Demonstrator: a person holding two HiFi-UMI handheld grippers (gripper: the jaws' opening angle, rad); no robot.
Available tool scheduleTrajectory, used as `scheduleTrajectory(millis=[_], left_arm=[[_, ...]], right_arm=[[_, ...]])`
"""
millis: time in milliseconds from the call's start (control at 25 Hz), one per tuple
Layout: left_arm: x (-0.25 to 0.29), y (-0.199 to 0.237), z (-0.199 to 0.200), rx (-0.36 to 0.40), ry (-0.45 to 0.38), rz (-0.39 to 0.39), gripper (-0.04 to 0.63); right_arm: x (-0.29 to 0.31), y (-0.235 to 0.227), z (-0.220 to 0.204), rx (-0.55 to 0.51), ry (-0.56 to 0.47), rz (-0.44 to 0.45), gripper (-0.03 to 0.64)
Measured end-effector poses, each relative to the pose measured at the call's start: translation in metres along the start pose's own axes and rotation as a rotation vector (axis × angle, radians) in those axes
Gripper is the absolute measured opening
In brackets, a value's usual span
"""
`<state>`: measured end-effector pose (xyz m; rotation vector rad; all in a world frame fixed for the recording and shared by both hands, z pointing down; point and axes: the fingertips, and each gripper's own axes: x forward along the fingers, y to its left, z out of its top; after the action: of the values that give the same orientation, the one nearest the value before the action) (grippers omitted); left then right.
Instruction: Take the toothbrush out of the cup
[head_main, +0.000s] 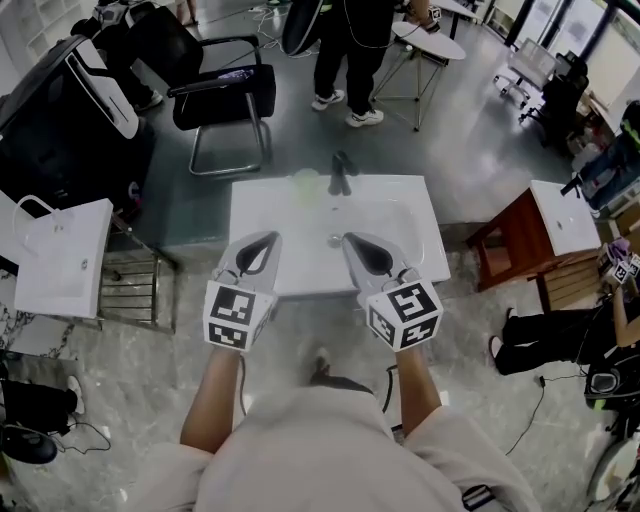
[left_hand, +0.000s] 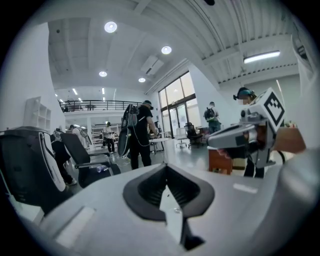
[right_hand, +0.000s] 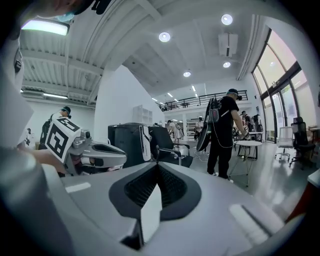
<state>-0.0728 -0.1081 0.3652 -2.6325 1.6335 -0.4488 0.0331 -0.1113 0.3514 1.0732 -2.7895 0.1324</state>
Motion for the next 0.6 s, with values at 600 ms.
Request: scheduleTrajectory(millis=[600], left_arm=[[0.087, 0.023, 0.000, 0.000, 0.060, 0.064, 0.003]], right_arm=[[0.042, -0.077, -0.003, 0.023, 0.021, 0.081, 0.006]])
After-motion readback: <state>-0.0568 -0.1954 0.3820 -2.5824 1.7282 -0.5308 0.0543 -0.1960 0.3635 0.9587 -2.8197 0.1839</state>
